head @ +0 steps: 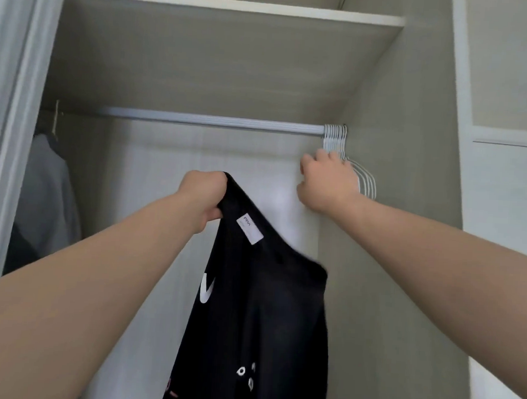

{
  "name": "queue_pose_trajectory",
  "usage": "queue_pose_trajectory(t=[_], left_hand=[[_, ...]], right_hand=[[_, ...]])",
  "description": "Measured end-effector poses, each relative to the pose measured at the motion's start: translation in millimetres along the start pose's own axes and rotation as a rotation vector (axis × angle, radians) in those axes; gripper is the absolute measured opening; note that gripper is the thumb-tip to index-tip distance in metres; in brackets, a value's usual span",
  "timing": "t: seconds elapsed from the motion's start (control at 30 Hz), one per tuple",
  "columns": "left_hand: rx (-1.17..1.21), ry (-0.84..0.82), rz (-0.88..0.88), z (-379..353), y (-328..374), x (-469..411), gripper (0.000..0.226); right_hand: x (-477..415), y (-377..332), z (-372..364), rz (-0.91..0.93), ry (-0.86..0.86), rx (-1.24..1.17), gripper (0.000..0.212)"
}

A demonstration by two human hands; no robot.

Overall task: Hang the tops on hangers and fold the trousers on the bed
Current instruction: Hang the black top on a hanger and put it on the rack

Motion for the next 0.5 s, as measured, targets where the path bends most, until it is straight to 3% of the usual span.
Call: queue_pose_trajectory(t=[0.23, 0.5], left_hand=[[-0.061, 0.012, -0.042, -20.7, 2.0, -15.1, 0.015], [-0.099, 0.035, -0.099, -22.5, 10.0, -28.6, 0.02]], right_hand=[[-49.8, 30.6, -39.2, -0.029, 0.051, 0.409, 0.039], [-69.1, 71.8, -61.6, -0.095, 0.038, 0.366, 0.039]])
Point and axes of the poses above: each hand's wrist, its own x-axis away from the middle knuckle, its own z-axis out of the back of the hand, y = z × x, the point moved 5 cm from there along -x, towards the middle knuckle, and after that the axes turned 10 degrees about y, right-handed, at the moved point
